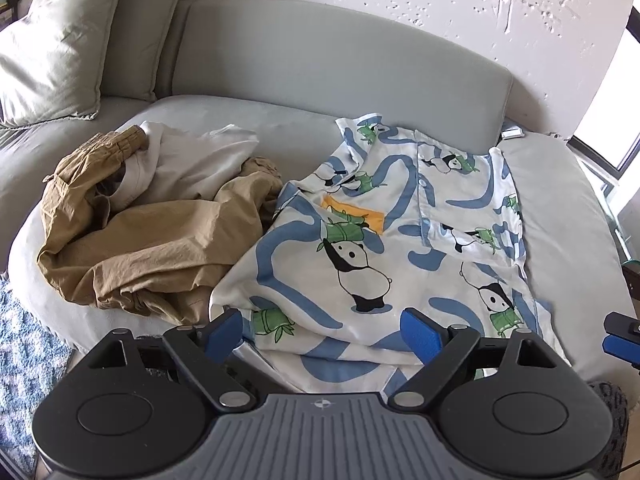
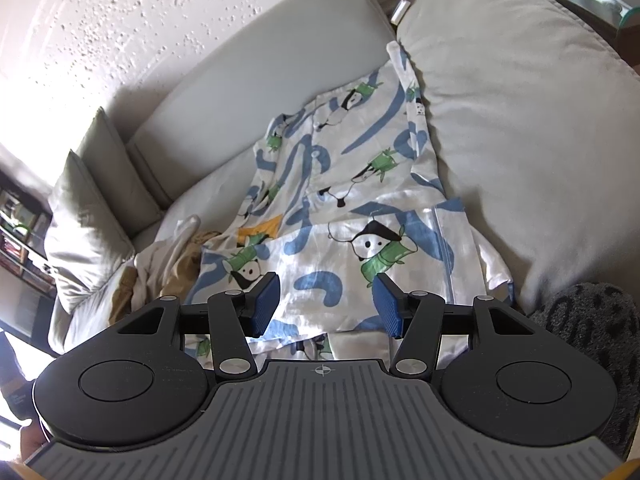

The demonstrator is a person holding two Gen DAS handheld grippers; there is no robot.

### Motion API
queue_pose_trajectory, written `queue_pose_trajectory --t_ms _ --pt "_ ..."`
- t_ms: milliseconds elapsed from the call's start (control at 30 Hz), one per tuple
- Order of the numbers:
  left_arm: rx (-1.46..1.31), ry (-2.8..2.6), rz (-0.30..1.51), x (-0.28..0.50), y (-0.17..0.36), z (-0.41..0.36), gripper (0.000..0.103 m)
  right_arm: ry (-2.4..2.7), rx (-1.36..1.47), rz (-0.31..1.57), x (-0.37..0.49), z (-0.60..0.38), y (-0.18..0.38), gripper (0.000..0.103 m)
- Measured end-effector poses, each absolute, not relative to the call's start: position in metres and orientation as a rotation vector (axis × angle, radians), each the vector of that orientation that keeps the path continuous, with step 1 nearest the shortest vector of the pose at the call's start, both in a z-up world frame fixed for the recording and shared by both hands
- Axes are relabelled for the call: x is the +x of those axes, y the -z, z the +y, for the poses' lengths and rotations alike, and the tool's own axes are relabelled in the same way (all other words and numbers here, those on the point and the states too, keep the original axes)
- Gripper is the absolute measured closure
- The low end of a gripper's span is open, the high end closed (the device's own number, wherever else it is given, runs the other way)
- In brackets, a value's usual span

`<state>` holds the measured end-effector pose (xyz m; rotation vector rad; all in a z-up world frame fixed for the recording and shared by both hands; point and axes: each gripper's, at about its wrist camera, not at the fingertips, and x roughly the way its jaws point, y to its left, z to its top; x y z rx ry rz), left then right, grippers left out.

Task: Fold clothes

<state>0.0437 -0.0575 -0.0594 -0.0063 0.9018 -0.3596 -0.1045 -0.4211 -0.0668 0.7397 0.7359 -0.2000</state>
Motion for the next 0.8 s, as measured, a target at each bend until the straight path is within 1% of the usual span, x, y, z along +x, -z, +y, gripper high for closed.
queue_pose_trajectory --t_ms 800 --pt "0.020 0.354 0.897 0.039 0.058 -0.062 0.016 0.205 0.758 0.717 -0.115 -0.425 0.064 0.045"
